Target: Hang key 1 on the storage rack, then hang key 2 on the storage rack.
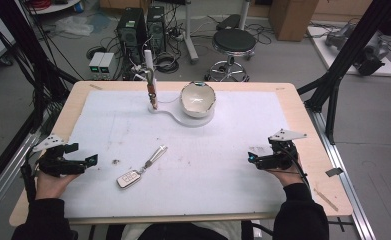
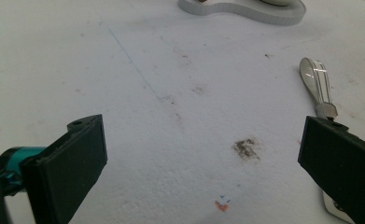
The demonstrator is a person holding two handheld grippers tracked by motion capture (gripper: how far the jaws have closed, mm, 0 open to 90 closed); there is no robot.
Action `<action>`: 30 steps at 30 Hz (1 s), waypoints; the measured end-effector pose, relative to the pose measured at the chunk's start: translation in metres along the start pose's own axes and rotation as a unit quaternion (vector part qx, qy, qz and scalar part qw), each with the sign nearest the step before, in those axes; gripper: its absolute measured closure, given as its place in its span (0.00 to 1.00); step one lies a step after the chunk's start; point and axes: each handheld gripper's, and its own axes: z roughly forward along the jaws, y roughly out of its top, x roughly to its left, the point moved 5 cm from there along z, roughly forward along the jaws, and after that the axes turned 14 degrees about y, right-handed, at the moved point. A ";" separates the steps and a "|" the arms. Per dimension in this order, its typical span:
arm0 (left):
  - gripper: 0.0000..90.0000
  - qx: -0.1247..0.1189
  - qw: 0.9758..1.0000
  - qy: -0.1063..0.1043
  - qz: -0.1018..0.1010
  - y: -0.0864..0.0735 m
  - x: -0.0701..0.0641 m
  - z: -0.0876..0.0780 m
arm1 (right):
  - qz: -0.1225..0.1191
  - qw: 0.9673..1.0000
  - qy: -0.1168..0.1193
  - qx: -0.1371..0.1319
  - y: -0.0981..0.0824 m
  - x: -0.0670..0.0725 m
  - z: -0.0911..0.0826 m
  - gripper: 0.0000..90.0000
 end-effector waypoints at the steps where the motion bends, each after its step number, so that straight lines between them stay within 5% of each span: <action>1: 0.02 -0.001 1.000 -0.002 0.003 0.002 -0.002 0.001 | -0.002 1.000 -0.003 -0.002 -0.001 0.000 -0.001 0.01; 18: 0.02 0.020 0.998 -0.038 0.048 0.015 -0.040 0.016 | -0.008 1.000 -0.007 -0.012 -0.017 0.006 -0.007 0.01; 30: 0.02 0.047 0.992 -0.064 0.097 0.023 -0.076 0.032 | -0.012 1.000 -0.010 -0.008 -0.023 0.006 -0.010 0.01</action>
